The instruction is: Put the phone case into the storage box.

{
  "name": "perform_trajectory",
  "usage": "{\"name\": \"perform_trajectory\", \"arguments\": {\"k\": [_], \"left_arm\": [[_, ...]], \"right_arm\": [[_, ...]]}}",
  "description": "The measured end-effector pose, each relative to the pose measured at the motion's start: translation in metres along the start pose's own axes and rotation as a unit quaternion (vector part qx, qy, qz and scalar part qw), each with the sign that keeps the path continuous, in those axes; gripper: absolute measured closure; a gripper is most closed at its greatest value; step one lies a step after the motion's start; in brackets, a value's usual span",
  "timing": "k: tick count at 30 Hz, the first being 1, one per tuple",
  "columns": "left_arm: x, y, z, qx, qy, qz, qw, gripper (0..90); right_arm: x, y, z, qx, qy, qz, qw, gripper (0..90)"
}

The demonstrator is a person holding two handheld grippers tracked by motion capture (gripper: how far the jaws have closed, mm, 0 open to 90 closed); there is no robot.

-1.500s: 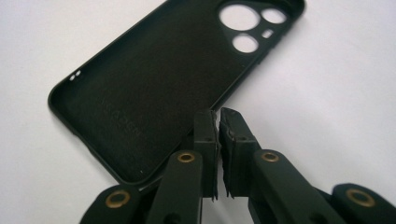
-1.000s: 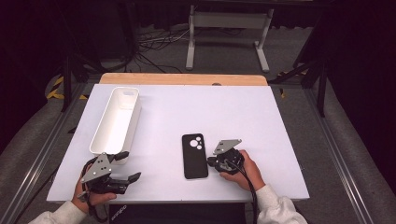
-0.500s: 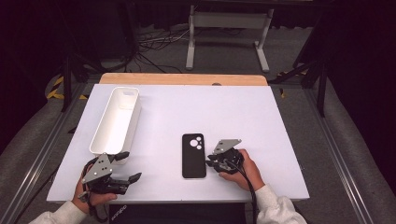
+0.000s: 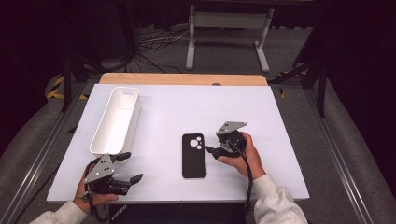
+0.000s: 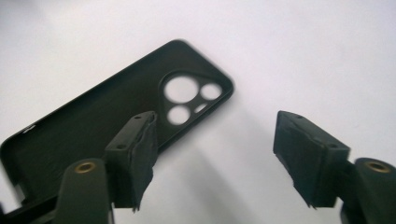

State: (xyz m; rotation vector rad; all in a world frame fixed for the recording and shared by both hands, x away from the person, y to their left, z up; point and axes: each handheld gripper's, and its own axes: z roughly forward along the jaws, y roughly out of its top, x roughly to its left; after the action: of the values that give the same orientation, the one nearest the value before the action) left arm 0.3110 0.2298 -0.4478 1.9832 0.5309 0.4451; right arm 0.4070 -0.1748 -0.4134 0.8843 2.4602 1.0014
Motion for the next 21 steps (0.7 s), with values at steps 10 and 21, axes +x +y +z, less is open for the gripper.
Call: {"name": "perform_trajectory", "arguments": {"k": [10,21], "left_arm": [[0.001,-0.001,0.000,-0.002,-0.005,-0.005,1.0000,12.8],[0.002,-0.001,-0.001,-0.004,-0.002,-0.007,1.0000,12.1]], "right_arm": [[-0.007,0.027,0.024,0.027,-0.010,0.003,0.9996,33.6],[-0.018,0.038,0.061,0.067,0.013,0.020,0.9975,45.8]]}}
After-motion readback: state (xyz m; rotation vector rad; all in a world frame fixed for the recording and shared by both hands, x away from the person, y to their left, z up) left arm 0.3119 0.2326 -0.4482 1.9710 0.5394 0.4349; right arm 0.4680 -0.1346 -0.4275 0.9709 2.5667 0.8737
